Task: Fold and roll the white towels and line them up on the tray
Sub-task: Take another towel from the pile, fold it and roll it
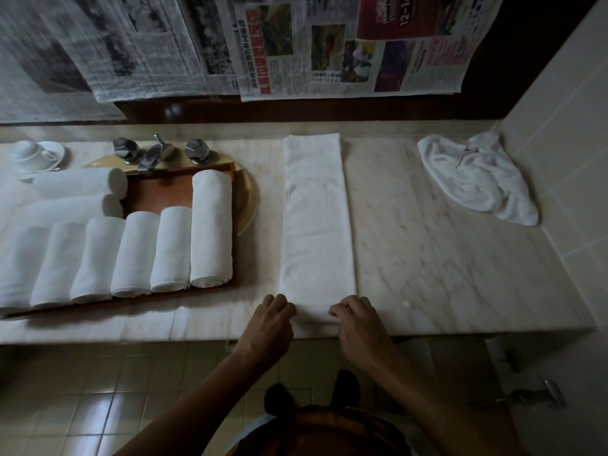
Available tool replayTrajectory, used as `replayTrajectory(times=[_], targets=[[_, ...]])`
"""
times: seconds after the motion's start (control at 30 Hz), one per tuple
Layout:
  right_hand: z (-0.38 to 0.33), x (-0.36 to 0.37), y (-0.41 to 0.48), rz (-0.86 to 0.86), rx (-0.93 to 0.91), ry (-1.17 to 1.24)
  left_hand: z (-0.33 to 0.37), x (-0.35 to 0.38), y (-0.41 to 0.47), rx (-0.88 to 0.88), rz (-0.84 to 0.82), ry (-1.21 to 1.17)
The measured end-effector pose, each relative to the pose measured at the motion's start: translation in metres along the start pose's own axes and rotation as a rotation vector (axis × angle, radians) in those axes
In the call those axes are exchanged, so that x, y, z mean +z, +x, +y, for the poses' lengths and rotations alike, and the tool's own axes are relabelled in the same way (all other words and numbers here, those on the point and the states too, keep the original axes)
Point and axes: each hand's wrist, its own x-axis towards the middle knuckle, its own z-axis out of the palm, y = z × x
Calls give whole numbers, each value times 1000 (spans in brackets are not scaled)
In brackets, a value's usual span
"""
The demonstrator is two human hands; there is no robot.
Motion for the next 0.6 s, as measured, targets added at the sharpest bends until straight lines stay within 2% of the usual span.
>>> replayTrajectory(times=[0.13, 0.3, 0.4, 0.5, 0.6], targets=[[3, -2, 2, 2, -52, -69, -13, 6, 6, 24, -3, 22], [0, -16, 15, -97, -18, -123, -15, -7, 12, 33, -106, -30], [6, -23, 13, -185, 75, 34, -16, -14, 10, -81, -176, -129], [11, -25, 7, -103, 209, 343, -22, -22, 13, -248, -205, -294], [12, -17, 4, 2, 154, 256, -25, -30, 22, -375, -201, -411]])
